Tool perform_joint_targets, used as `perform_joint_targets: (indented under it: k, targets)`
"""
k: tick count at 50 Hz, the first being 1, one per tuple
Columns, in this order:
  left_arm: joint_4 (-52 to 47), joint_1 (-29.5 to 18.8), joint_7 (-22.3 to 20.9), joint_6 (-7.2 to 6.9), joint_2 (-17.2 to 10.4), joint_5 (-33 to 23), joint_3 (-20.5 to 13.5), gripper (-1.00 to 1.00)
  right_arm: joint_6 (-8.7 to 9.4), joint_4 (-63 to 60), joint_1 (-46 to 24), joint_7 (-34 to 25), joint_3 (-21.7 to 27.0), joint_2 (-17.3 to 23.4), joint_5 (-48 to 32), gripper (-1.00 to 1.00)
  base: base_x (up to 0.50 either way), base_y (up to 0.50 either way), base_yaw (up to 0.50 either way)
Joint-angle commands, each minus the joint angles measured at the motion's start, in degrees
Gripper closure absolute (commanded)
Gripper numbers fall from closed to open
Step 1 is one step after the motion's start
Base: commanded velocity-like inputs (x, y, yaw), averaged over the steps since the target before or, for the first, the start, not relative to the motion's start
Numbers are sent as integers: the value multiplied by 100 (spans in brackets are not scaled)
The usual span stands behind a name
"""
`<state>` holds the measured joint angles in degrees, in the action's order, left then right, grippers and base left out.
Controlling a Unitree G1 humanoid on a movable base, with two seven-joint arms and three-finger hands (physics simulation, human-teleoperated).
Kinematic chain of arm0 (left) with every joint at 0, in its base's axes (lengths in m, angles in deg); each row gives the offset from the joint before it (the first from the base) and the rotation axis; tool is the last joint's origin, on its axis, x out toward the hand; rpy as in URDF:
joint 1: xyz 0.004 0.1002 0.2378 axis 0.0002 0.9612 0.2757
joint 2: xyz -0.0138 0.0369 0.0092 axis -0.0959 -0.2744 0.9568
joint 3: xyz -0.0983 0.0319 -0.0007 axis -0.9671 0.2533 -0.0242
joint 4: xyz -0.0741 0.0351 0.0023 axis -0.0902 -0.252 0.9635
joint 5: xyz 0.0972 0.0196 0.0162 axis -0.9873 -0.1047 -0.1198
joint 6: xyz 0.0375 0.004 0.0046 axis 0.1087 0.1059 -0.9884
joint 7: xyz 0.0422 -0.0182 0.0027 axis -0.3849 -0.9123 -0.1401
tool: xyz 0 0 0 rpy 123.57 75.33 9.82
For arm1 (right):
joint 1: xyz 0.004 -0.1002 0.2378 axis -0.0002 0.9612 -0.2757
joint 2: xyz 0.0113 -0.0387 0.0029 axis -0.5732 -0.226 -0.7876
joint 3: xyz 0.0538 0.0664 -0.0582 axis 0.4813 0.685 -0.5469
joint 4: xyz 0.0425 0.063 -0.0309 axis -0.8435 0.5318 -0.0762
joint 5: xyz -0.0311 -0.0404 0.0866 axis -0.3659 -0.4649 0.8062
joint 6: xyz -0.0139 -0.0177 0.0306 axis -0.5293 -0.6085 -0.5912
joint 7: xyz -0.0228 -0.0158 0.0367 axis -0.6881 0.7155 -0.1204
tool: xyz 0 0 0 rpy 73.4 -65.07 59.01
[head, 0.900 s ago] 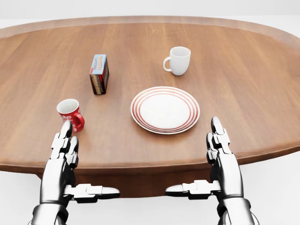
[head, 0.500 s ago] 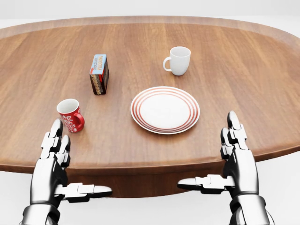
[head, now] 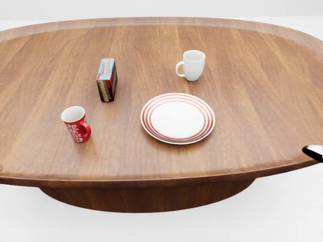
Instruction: Pick up the red mug and put it on the plate
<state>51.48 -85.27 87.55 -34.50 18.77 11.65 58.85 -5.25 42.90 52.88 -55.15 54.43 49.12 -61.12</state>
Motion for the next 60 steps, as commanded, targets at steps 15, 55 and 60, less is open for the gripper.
perform_joint_targets:
  k: [15, 55, 60]
  targets:
    - [81, -96, 462, 0, -423, 770, -743, -100, 0, -419, -126, 273, 534, 355, 586, -100, 0, 0, 0]
    - [-110, -45, 519, 0, -417, 738, -760, -100, 0, -407, -111, 128, 538, 349, 562, -100, 21, 0, 0]
    - [34, -70, 497, 0, -428, 745, -762, -100, 0, -399, -94, 117, 558, 341, 568, -100, 24, 0, 0]
